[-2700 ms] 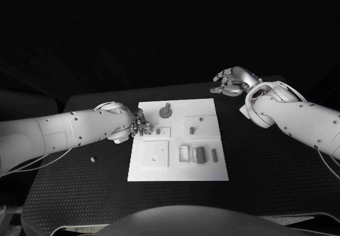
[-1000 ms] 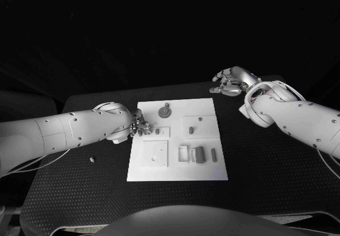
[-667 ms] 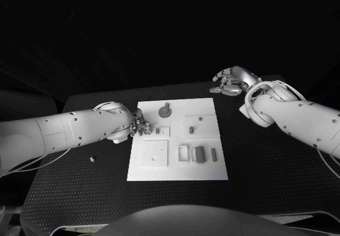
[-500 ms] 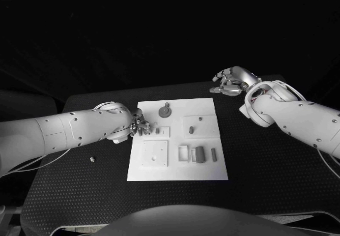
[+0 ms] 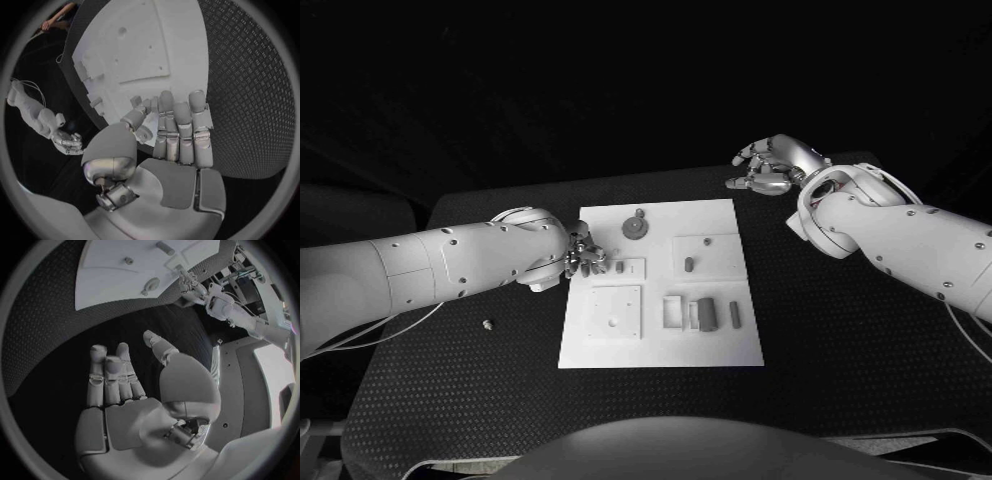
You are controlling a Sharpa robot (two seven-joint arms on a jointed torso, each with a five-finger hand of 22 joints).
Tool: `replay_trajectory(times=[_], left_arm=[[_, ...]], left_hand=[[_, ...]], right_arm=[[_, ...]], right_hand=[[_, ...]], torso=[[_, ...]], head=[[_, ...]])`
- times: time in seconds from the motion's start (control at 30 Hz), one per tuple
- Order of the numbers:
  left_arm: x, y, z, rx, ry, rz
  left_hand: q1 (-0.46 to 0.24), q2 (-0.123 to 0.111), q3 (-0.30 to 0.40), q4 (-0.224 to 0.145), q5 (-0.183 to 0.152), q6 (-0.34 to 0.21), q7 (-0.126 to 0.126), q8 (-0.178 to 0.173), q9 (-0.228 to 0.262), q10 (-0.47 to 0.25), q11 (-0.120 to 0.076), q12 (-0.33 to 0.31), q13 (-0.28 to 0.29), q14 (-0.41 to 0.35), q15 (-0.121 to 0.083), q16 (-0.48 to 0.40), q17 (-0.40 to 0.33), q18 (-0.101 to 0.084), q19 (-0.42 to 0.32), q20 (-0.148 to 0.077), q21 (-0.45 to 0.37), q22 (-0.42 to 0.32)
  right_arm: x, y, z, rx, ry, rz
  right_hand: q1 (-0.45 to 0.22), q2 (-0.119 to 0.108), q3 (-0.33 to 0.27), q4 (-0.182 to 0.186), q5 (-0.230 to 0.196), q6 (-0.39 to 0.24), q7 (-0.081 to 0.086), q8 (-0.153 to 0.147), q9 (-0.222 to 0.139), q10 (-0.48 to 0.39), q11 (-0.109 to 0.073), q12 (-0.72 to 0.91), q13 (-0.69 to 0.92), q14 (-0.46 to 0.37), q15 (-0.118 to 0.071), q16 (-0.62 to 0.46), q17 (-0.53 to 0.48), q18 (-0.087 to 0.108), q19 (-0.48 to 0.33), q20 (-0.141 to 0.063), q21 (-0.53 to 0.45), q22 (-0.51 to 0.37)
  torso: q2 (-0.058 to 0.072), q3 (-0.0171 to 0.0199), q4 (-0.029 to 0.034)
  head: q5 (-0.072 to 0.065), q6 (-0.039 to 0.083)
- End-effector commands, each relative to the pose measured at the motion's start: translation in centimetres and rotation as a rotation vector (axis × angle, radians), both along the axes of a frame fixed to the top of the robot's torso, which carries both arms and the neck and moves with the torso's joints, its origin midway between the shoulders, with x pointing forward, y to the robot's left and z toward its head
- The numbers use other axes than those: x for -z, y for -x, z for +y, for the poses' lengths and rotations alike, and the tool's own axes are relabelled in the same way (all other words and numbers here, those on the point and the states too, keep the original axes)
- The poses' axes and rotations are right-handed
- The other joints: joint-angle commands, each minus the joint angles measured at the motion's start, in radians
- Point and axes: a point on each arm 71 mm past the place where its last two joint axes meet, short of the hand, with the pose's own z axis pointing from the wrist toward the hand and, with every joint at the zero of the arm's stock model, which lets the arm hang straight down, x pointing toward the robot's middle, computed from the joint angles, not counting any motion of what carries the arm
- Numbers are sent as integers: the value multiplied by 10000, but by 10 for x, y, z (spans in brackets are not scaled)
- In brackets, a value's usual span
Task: Assemble the parts on the task board
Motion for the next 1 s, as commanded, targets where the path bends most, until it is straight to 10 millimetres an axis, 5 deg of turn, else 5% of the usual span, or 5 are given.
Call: replay_trajectory(times=[0.03,0.53,0.63,0.8,1.0], left_arm=[[1,1,-3,93,122,194],[1,1,-1,-9,85,155],[1,1,-1,-27,63,172],[1,1,-1,-38,46,181],[1,1,-1,-36,48,171]], left_hand=[[97,219,63,-9,-16,94,-15,48,10,73,-15,30,10,11,-55,49,17,171,31,-36,33,229],[177,214,57,-17,-95,95,-14,38,11,77,-19,33,13,0,-70,74,35,165,11,-45,85,227],[76,-70,-53,25,-398,38,15,-4,-3,27,3,3,-1,-47,-70,43,21,150,-31,-46,97,207],[-402,-593,-388,125,-420,-20,47,-50,-14,-39,34,-22,-24,-93,-54,-10,-22,131,-90,-43,83,182],[-958,-823,-1130,34,-278,-46,42,-57,11,-71,27,-3,-24,-117,-72,8,-32,151,-127,-62,88,180]], right_arm=[[0,0,1,-84,37,54],[0,0,1,-78,37,52],[1,0,1,-76,38,52],[0,0,1,-72,34,45],[0,0,0,-66,35,42]], right_hand=[[-66,57,-11,74,-12,-87,150,31,-14,-31,-23,58,-11,-30,-11,-60,-12,153,5,-32,-56,106],[-68,55,-13,78,-12,-90,151,31,-18,-32,-23,60,-14,-32,-11,-60,-14,153,4,-31,-59,107],[-69,53,-14,79,-12,-90,151,31,-19,-33,-23,60,-14,-32,-10,-60,-14,153,4,-31,-60,107],[-70,49,-15,80,-12,-93,152,29,-20,-36,-22,59,-16,-35,-10,-61,-15,153,2,-31,-62,107],[-71,45,-15,80,-12,-100,153,26,-23,-40,-20,58,-18,-38,-9,-64,-16,153,-1,-30,-65,107]], torso=[[2,-4,0],[4,-10,3],[4,-8,1],[2,-5,0],[3,-3,0]], head=[[-4,0],[0,0],[2,0],[-1,0],[-12,0]])
